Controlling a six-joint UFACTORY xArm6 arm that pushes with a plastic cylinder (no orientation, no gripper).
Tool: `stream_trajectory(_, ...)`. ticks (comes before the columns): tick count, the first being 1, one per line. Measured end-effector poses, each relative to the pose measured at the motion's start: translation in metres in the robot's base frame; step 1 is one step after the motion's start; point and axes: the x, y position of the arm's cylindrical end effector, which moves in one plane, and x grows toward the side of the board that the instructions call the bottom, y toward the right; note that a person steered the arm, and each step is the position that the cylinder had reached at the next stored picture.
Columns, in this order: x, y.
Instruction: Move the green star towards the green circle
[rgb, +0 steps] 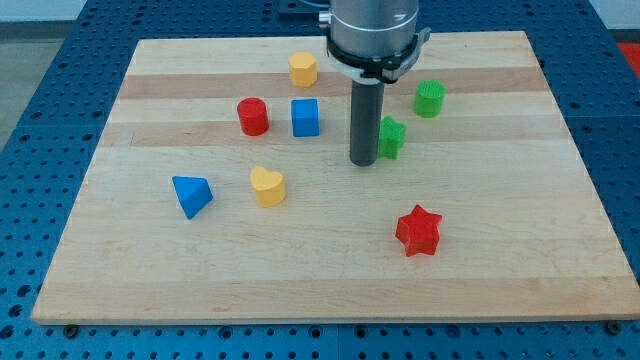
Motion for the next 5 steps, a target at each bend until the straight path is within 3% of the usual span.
stream_trajectory(5, -0.024, 0.03)
